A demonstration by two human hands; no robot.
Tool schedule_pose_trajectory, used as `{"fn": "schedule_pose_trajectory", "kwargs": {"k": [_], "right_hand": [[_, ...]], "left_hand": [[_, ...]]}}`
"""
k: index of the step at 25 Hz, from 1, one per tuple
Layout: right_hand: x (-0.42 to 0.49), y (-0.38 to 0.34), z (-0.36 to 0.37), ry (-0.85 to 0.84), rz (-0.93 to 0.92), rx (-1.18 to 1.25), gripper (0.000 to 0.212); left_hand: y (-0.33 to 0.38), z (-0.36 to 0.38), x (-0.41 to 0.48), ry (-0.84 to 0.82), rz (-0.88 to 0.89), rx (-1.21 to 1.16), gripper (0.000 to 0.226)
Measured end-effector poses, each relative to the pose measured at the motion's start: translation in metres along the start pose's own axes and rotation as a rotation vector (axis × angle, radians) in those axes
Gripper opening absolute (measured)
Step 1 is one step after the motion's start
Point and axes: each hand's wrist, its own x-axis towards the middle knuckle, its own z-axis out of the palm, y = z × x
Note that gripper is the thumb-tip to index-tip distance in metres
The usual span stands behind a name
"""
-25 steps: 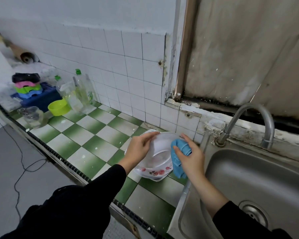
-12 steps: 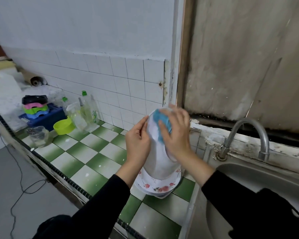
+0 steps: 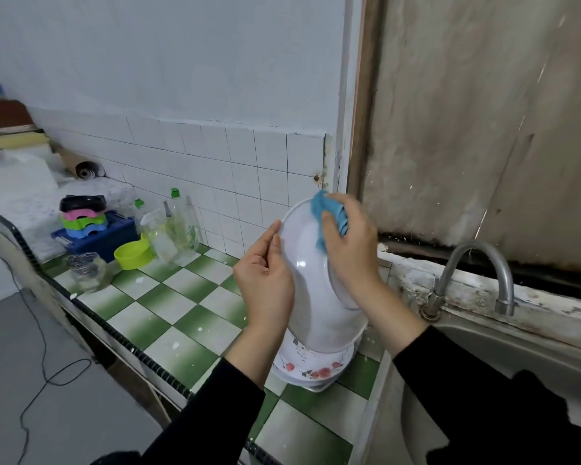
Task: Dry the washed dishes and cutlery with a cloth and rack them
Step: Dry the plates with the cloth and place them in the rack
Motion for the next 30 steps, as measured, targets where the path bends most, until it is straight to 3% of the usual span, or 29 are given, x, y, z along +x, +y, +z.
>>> {"fn": "schedule_pose_trajectory", "kwargs": {"k": [3,4,5,8,9,12,13,14,17,18,20,24,30], "right_hand": [[-0.046,0.005,-0.007,-0.214,-0.683,-0.104,0.035],[-0.047,0.012,-0.017,-0.229,-0.769,-0.108,0.035],[-0.044,0.017,-0.025,-0.187,-0.709,-0.083,0.035],[-0.023,0.009,-0.029,0.014,-0.150,0.049,0.037],[-0.025,-0.001,-0.027,0.011,-0.123,0.070,0.039],[-0.058,-0.001,-0.022,-0.129,-0.482,0.000,0.036],[-0.062,0.003,-0.027,-0.136,-0.528,-0.021,0.034],[-0.060,0.006,-0.032,-0.091,-0.458,-0.006,0.031],[-0.025,0.000,-0.044,0.112,0.103,0.278,0.023],[-0.008,-0.006,-0.047,0.132,0.208,0.322,0.024],[0.009,-0.019,-0.046,0.055,0.217,0.239,0.024],[-0.025,-0.040,-0.031,-0.146,-0.053,0.111,0.023],[-0.091,0.004,-0.031,-0.140,-0.756,-0.190,0.028]], "left_hand": [[0.010,-0.004,0.012,0.149,-0.003,-0.104,0.024],[0.012,-0.008,0.014,0.170,0.002,-0.132,0.024],[0.015,-0.011,0.014,0.171,0.008,-0.145,0.025],[0.023,-0.012,0.003,0.129,0.034,-0.124,0.025],[0.026,-0.012,0.002,0.133,0.044,-0.123,0.025],[0.034,-0.018,0.009,0.201,0.088,-0.153,0.027],[0.036,-0.022,0.012,0.211,0.097,-0.162,0.027],[0.037,-0.025,0.012,0.201,0.095,-0.164,0.027],[0.040,-0.025,-0.002,0.095,0.057,-0.151,0.025],[0.041,-0.021,-0.010,0.044,0.050,-0.136,0.027],[0.041,-0.013,-0.024,-0.035,0.034,-0.117,0.028],[0.035,-0.004,-0.030,0.001,-0.115,-0.178,0.024],[0.034,-0.012,-0.006,0.160,-0.277,-0.330,0.019]]}}
